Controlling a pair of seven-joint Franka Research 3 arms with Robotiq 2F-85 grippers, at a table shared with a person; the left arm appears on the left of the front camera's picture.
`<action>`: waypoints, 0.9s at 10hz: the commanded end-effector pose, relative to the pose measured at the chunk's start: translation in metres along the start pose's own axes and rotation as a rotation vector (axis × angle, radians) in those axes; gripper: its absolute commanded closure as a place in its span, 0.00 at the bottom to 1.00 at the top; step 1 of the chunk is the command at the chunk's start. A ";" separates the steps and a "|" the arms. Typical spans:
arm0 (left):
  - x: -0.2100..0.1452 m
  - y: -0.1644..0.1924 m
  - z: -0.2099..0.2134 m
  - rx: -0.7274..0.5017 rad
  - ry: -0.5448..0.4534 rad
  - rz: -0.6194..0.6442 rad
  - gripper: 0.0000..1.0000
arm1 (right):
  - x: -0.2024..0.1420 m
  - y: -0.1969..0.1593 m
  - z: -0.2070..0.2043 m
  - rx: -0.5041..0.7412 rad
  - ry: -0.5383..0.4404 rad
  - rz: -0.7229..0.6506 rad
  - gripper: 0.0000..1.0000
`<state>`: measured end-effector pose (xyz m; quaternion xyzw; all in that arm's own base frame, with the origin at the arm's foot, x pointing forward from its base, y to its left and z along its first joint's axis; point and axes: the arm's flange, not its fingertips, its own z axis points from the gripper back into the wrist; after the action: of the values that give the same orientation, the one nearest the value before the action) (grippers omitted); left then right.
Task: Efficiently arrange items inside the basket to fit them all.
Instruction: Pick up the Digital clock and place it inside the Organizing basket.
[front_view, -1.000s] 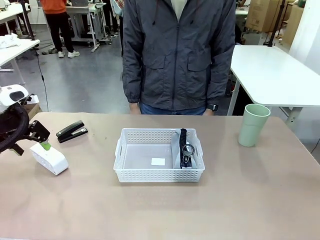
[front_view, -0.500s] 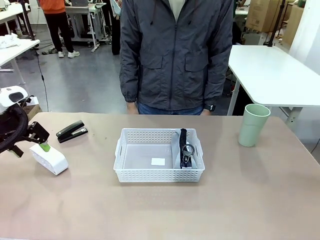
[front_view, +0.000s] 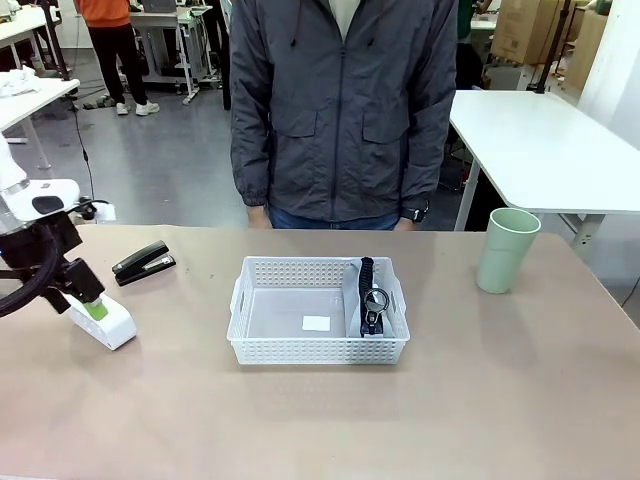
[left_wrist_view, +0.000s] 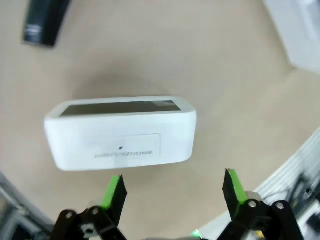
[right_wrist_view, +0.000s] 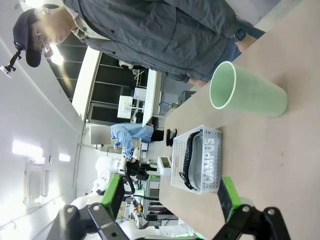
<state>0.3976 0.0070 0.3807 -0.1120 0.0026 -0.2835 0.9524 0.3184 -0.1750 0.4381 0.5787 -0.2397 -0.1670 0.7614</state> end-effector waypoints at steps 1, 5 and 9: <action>-0.001 0.010 -0.001 0.040 0.078 -0.433 0.00 | 0.000 0.001 0.002 0.008 0.000 0.006 0.00; -0.011 -0.027 -0.004 0.286 0.007 -0.878 0.00 | 0.000 0.001 0.002 0.008 0.000 0.006 0.00; -0.011 -0.027 0.004 0.170 0.192 -1.403 0.00 | 0.000 0.001 0.002 0.008 0.000 0.006 0.00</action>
<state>0.3914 -0.0304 0.3953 0.0395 -0.0447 -0.7896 0.6107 0.3182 -0.1753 0.4381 0.5787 -0.2397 -0.1672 0.7613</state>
